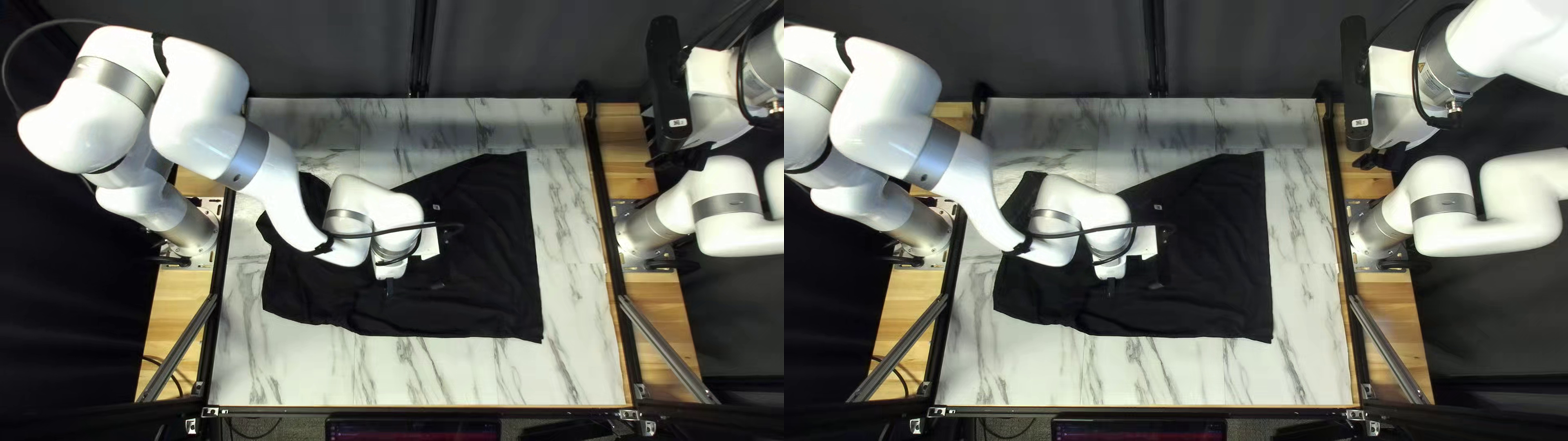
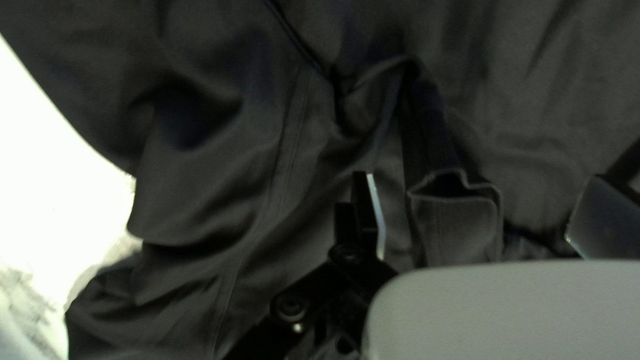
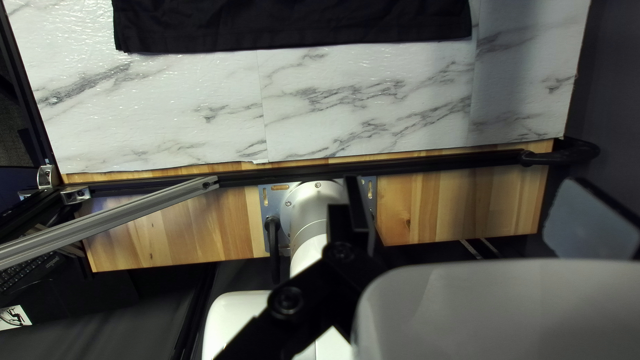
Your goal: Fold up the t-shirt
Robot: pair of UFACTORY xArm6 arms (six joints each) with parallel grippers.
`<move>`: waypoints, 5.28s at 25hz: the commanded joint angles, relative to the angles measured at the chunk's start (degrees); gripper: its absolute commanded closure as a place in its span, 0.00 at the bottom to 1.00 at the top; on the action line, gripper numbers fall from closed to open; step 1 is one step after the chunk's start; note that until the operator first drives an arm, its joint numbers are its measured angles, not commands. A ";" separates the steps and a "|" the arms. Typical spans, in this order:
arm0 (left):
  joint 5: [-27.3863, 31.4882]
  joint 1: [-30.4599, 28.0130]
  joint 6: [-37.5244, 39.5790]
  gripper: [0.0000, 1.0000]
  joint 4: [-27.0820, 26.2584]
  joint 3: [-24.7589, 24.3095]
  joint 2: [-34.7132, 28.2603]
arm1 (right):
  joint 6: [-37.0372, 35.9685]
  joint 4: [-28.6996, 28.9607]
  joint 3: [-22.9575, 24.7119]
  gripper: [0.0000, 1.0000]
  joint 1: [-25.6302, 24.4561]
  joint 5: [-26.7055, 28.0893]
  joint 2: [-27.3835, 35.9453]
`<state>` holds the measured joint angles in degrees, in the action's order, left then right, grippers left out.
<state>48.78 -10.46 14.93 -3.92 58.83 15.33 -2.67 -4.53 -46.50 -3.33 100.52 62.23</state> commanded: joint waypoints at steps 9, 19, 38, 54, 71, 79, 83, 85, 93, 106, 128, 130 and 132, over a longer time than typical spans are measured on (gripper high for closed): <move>1.59 -9.02 3.02 0.00 -2.91 1.31 -3.50 | 0.00 0.00 0.00 0.00 0.00 0.00 0.00; 8.10 2.22 -15.43 0.00 3.16 -19.16 -25.30 | 0.00 0.00 0.00 0.00 0.00 0.00 0.00; 11.72 4.37 -32.29 0.00 8.51 -25.40 -33.49 | 0.00 0.00 0.00 0.00 0.00 0.00 0.00; 4.64 8.79 -39.99 0.00 21.73 -37.40 -41.24 | 0.00 0.00 0.00 0.00 0.00 0.00 0.00; -14.01 14.38 -45.27 0.00 30.77 -44.90 -38.68 | 0.00 0.00 0.00 0.00 0.00 0.00 0.00; -17.17 16.38 -45.47 0.11 32.48 -45.69 -36.84 | 0.00 0.00 0.00 0.00 0.00 0.00 0.00; -19.24 17.65 -44.80 0.43 33.75 -46.39 -35.55 | 0.00 0.00 0.00 0.00 0.00 0.00 0.00; -20.27 18.00 -44.20 0.58 34.34 -46.54 -34.63 | 0.00 0.00 0.00 0.00 0.00 0.00 0.00; -18.81 14.83 -42.11 1.00 33.93 -47.29 -37.20 | 0.00 0.00 0.00 0.00 0.00 0.00 0.00; -14.66 18.84 -50.79 0.99 29.58 -47.19 -45.58 | 0.00 0.00 0.00 0.00 0.00 0.00 0.00; -17.07 32.24 -47.55 1.00 34.94 -50.54 -54.37 | 0.00 0.00 0.00 0.00 0.00 0.00 0.00; -15.99 33.50 -48.70 1.00 34.49 -51.49 -57.02 | 0.00 0.00 0.00 0.00 0.00 0.00 0.00; -15.38 34.10 -48.85 1.00 34.56 -52.04 -58.47 | 0.00 0.00 0.00 0.00 0.00 0.00 0.00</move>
<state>32.47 22.56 -33.23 30.85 7.64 -41.10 -2.67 -4.53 -46.50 -3.33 100.52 62.23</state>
